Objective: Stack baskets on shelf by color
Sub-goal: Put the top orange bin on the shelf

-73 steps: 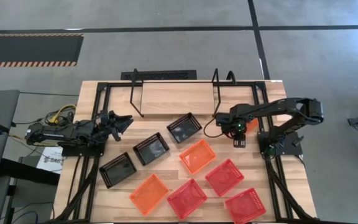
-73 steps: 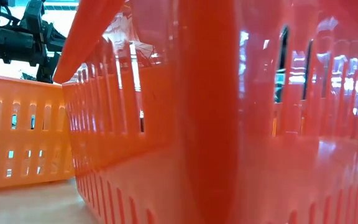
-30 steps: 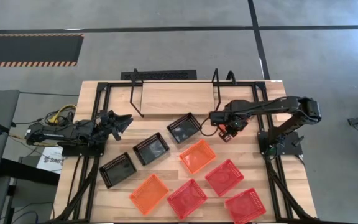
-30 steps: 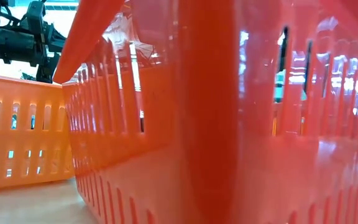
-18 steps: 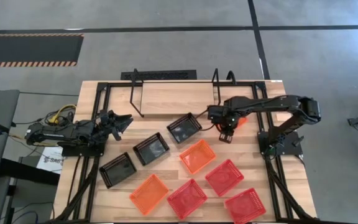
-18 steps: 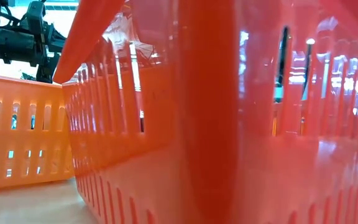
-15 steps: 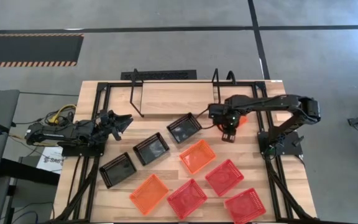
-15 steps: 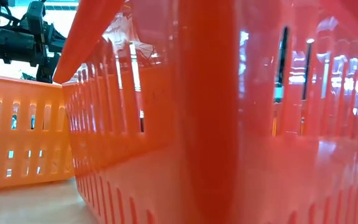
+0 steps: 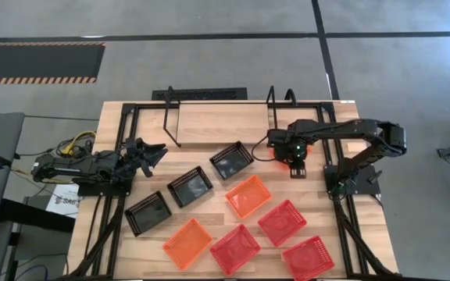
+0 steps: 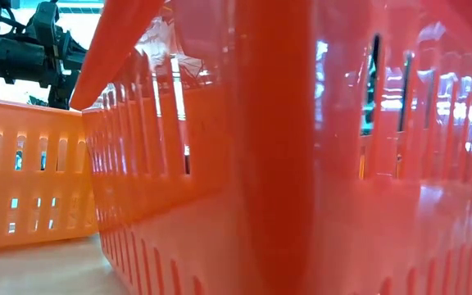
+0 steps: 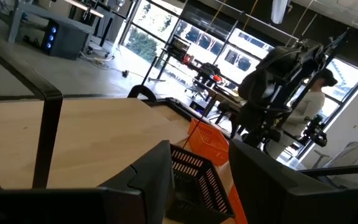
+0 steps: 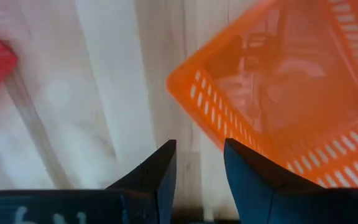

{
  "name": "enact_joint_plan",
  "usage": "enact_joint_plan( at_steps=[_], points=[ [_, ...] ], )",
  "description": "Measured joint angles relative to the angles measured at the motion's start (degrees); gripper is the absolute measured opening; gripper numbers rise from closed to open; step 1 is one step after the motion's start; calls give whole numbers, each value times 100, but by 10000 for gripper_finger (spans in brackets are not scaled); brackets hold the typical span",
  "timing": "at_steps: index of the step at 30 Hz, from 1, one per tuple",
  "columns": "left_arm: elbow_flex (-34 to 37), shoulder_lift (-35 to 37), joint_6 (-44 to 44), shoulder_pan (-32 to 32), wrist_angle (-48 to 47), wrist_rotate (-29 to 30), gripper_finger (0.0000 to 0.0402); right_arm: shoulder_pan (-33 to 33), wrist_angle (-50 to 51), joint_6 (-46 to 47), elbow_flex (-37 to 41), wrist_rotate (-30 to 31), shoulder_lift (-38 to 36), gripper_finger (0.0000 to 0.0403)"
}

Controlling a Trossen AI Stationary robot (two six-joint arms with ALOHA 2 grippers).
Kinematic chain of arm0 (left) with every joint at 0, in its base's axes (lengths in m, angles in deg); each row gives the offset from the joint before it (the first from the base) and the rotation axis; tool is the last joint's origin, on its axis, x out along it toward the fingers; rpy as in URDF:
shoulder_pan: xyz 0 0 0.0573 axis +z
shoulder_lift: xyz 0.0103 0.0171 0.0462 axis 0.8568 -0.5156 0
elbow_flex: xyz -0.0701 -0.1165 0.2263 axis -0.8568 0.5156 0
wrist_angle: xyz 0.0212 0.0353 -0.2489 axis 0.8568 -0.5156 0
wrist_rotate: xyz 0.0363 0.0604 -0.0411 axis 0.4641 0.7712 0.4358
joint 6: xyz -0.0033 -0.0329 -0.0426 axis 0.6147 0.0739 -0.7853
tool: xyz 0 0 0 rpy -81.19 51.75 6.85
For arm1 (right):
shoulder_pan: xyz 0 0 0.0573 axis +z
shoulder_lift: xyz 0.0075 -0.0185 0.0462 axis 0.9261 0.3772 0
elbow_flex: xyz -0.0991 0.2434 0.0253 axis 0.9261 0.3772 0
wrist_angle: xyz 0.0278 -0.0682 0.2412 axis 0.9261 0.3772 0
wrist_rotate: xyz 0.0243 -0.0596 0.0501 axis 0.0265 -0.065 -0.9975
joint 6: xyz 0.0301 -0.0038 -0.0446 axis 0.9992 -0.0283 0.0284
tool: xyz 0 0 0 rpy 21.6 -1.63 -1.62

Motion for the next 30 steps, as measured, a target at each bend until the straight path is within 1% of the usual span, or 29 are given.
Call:
enact_joint_plan(
  at_steps=[5,14,27,30],
  points=[
    [0,0,0,0,-1,6,151,3,-442,-246,205,-7,-7,156],
    [0,0,94,0,0,9,151,3,-786,-252,291,-6,2,157],
    [0,0,210,0,0,13,151,8,-797,-112,291,-5,2,156],
    [0,0,280,0,-1,13,151,67,-830,-80,428,-5,4,154]
  ],
)
